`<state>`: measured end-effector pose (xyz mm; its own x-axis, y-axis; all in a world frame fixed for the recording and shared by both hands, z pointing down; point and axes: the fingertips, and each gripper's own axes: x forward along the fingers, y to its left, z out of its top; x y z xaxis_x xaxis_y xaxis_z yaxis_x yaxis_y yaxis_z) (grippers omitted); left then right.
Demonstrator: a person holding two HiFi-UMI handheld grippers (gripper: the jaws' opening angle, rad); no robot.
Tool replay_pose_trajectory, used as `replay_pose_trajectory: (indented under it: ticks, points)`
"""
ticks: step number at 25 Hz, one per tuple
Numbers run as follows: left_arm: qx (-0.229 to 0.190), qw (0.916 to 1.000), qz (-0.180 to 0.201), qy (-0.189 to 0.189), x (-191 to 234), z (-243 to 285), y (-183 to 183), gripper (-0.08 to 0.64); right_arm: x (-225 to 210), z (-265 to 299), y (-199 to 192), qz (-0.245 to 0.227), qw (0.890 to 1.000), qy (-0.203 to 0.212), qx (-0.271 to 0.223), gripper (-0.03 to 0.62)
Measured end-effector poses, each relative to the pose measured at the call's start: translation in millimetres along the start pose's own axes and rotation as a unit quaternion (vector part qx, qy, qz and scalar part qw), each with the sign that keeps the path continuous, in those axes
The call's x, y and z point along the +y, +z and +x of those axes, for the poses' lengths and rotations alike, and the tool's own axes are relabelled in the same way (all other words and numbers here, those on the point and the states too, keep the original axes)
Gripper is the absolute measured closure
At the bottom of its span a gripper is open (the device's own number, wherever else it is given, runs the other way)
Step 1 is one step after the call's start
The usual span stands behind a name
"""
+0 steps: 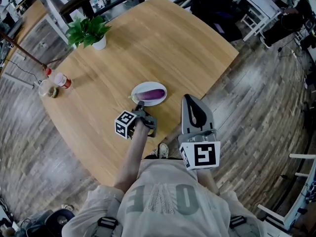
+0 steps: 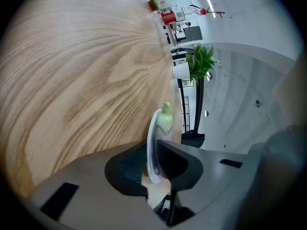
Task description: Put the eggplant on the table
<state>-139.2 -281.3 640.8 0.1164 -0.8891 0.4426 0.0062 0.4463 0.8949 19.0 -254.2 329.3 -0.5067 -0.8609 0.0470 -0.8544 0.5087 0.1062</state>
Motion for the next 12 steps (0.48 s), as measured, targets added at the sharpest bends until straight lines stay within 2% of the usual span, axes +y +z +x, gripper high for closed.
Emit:
replay_pose_trajectory:
  ticks: [4, 9, 12]
  points:
    - [-0.004, 1.0, 0.004, -0.002, -5.9, -2.8, -1.3, 0.415, -2.1, -2.3, 1.9, 0.003, 1.0, -0.002, -0.005, 0.574]
    - [-0.015, 0.9998, -0.013, 0.006, -4.3, -10.4, 2.5, 0.376, -0.9, -4.4, 5.0, 0.003, 1.0, 0.0, -0.011, 0.574]
    - [-0.027, 0.9996, 0.002, 0.001, -10.1, -18.9, 7.9, 0.314, -0.2, -6.0, 8.8, 0.004, 1.0, 0.001, -0.018, 0.574]
